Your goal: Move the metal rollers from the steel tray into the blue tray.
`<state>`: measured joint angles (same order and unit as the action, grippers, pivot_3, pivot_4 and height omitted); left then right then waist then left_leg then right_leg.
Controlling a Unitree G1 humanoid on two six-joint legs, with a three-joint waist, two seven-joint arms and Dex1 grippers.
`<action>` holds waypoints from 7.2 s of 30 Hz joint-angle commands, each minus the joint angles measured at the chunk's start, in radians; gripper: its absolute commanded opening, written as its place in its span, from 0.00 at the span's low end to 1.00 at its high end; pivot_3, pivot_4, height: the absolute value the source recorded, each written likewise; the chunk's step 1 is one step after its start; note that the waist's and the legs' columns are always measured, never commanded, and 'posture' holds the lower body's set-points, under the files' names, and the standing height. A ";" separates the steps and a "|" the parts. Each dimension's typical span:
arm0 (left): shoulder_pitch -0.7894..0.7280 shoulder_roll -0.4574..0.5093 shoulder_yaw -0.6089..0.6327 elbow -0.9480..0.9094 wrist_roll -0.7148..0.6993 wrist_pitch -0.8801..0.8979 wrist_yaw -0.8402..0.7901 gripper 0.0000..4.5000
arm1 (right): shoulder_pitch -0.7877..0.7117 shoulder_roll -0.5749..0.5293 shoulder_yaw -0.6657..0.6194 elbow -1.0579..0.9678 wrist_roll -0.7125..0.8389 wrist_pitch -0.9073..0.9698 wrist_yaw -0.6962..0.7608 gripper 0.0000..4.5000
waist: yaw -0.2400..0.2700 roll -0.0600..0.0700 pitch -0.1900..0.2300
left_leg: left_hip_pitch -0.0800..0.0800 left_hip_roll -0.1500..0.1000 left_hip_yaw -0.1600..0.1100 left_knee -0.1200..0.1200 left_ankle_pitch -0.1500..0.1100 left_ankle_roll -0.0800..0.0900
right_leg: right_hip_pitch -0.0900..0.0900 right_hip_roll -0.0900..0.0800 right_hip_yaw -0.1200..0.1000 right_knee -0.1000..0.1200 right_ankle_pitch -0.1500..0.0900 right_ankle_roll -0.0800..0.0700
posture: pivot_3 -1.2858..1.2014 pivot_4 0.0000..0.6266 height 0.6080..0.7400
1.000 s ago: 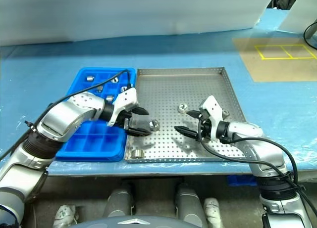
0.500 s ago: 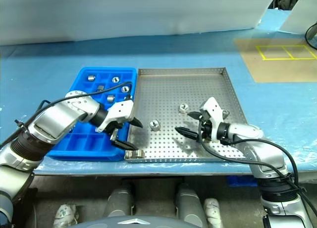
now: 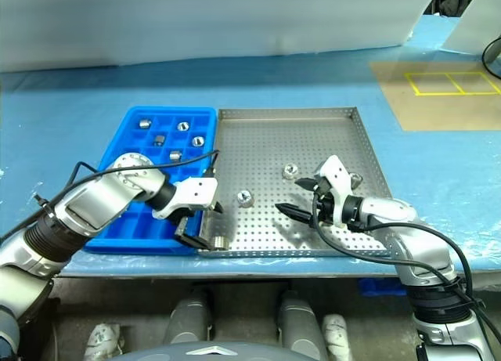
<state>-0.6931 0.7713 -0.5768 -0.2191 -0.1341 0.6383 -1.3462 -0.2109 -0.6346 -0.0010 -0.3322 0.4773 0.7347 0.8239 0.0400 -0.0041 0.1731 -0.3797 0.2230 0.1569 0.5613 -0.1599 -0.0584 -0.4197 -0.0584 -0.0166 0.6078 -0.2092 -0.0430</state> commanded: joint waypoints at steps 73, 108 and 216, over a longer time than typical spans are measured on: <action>0.240 -0.501 0.825 -0.479 -0.230 0.890 0.786 0.18 | -0.158 0.041 0.114 0.174 -0.050 -0.122 0.095 1.00 | 0.009 0.004 -0.003 | -0.001 0.000 -0.003 0.001 -0.001 0.001 | 0.003 -0.001 -0.004 -0.002 0.000 0.000 | 0.53 0.24 1.00; 0.151 -0.494 0.716 -0.178 -0.557 0.749 0.683 0.18 | -0.163 0.076 0.088 0.074 0.006 -0.055 0.088 1.00 | 0.028 0.004 -0.002 | -0.005 0.000 -0.004 0.000 -0.002 0.004 | -0.001 -0.001 -0.005 -0.003 0.000 0.000 | 0.48 0.24 1.00; 0.489 -0.462 0.983 -0.348 -0.586 0.366 1.433 0.18 | -0.327 0.013 0.019 0.387 -0.014 -0.179 0.172 0.27 | 0.052 0.003 -0.001 | -0.006 0.000 -0.004 0.002 -0.001 0.002 | -0.001 0.000 -0.006 -0.002 0.000 0.000 | 0.56 0.24 1.00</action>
<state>-0.2062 0.3120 0.3754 -0.5162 -0.7341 1.0348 0.0685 -0.5070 -0.6227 0.0231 0.0682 0.4608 0.5678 0.9813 0.0918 -0.0008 0.1718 -0.3852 0.2234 0.1527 0.5636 -0.1605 -0.0566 -0.4203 -0.0587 -0.0220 0.6061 -0.2095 -0.0430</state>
